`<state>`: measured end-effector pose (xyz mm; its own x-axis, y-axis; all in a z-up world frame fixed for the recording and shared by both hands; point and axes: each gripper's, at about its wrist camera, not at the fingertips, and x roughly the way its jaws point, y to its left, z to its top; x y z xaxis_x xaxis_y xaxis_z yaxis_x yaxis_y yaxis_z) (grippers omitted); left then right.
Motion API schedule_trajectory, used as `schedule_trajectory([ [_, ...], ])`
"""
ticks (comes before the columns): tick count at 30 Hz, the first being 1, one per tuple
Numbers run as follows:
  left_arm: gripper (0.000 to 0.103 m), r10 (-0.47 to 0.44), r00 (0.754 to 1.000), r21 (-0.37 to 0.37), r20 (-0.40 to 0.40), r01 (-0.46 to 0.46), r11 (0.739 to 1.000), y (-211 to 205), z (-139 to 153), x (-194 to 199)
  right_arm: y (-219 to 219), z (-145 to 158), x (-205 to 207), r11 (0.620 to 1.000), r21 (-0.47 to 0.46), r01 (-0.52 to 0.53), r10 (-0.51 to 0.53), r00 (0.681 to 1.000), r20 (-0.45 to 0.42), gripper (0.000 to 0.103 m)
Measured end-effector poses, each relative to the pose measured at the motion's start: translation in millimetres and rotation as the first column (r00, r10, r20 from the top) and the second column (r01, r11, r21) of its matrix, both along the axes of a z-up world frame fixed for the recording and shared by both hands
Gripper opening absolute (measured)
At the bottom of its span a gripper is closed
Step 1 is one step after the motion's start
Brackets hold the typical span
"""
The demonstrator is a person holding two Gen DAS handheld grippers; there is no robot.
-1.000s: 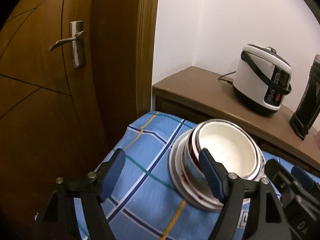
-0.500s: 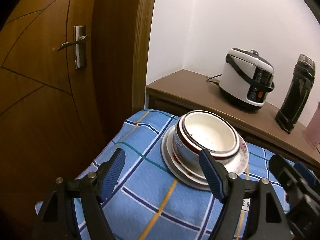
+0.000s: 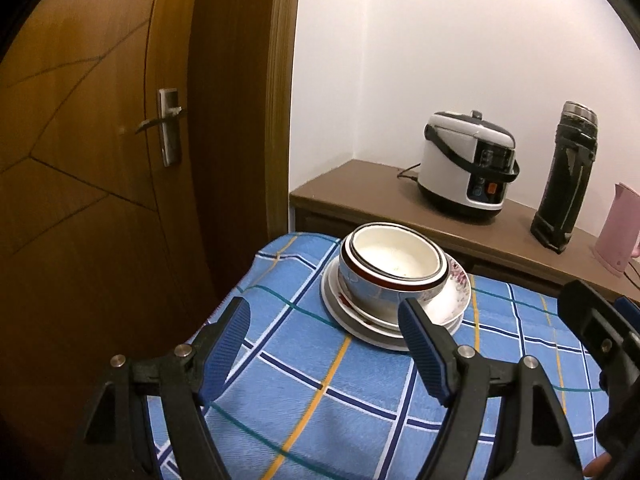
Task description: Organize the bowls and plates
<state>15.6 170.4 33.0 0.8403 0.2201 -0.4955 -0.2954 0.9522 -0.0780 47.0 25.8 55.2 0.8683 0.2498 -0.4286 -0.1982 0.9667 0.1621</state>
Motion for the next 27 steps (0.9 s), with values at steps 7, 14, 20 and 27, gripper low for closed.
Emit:
schedule_trajectory([
  [7,0.080,-0.009,0.999,0.010,0.037,0.009,1.000,-4.1,8.9,-15.5,-5.6,5.8,-19.6,1.000,-0.004,0.030,-0.030,0.999,0.027,0.102],
  [14,0.080,-0.018,0.998,0.013,0.062,0.018,1.000,-9.2,16.5,-27.3,-8.1,14.1,-35.7,0.999,-0.010,0.039,-0.039,0.998,0.058,0.103],
  [20,0.080,-0.020,0.996,0.029,0.085,0.018,0.999,-11.4,23.4,-35.5,-9.4,18.0,-42.6,0.999,-0.006,0.040,-0.039,0.997,0.066,0.103],
  [27,0.080,-0.019,0.995,0.037,0.099,0.015,0.999,-12.1,27.7,-40.0,-10.1,21.6,-48.6,0.999,-0.005,0.043,-0.043,0.996,0.080,0.103],
])
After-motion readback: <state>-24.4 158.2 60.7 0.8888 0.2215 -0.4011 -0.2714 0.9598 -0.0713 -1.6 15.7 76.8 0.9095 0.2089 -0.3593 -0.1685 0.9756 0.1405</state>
